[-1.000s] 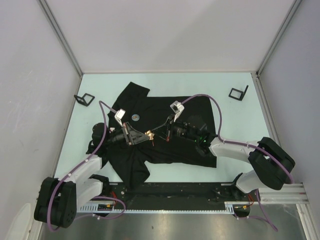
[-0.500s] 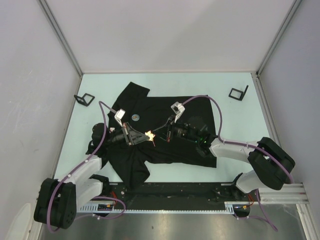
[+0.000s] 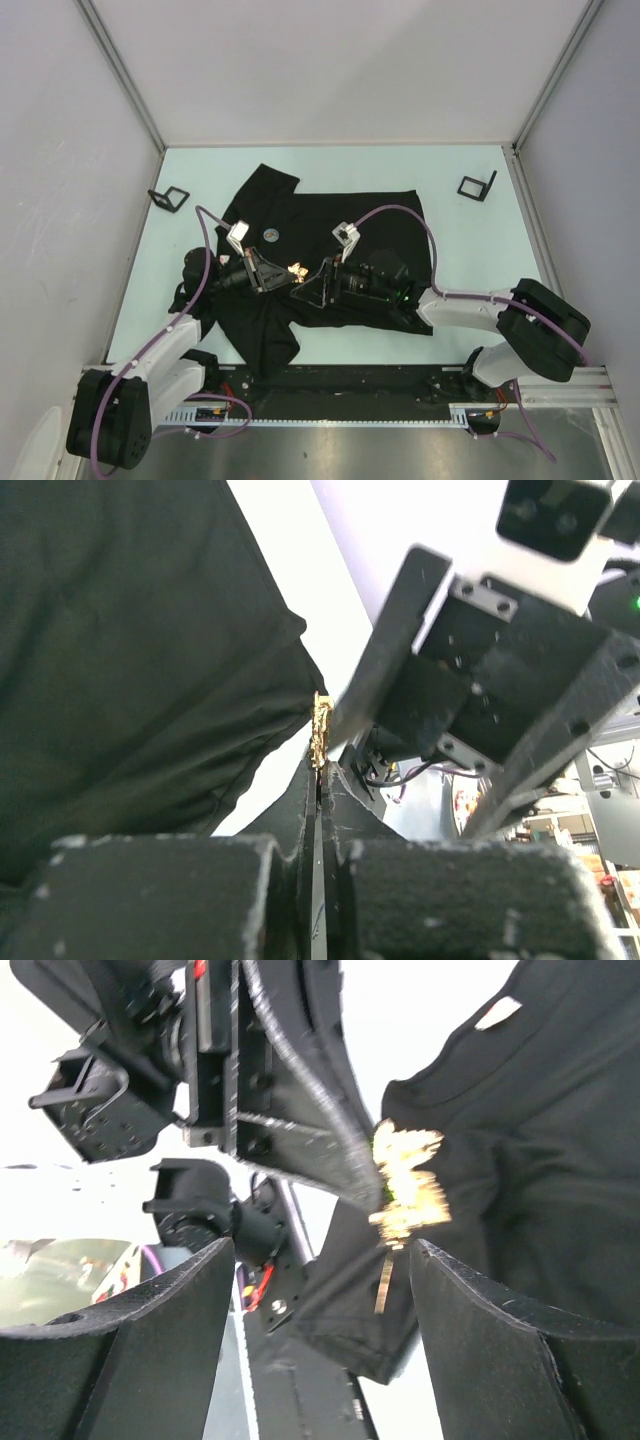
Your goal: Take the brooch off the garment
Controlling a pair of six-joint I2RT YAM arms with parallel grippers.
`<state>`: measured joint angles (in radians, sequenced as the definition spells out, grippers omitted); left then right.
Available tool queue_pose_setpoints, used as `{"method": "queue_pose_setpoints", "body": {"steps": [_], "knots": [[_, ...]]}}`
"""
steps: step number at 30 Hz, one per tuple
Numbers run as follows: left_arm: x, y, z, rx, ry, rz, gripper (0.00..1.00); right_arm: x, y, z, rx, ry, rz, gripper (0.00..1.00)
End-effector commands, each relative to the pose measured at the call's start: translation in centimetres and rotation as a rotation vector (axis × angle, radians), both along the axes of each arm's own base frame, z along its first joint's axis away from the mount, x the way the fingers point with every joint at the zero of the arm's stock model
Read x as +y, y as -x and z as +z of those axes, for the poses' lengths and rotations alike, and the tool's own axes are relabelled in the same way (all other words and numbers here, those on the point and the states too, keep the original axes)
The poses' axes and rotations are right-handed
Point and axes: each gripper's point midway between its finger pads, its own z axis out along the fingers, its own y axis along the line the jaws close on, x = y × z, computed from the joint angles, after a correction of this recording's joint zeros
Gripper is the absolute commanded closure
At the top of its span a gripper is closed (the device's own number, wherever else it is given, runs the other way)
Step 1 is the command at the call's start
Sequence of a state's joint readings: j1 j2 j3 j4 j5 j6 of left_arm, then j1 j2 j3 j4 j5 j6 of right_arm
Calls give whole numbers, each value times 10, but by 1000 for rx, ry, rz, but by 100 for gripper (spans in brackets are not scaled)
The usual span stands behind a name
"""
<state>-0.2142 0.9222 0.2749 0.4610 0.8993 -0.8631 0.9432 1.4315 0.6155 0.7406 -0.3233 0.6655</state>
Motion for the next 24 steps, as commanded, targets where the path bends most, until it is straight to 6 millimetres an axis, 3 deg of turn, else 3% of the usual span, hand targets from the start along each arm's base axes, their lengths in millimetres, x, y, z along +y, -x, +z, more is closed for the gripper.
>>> {"method": "queue_pose_setpoints", "body": {"steps": [1,11,24], "knots": [[-2,-6,16,-85,1,-4,100,12,14,11,26,-76,44,26],[0,-6,11,-78,-9,5,100,13,22,30,32,-110,64,32],[-4,3,1,-40,-23,-26,100,32,-1,65,-75,-95,134,33]]}}
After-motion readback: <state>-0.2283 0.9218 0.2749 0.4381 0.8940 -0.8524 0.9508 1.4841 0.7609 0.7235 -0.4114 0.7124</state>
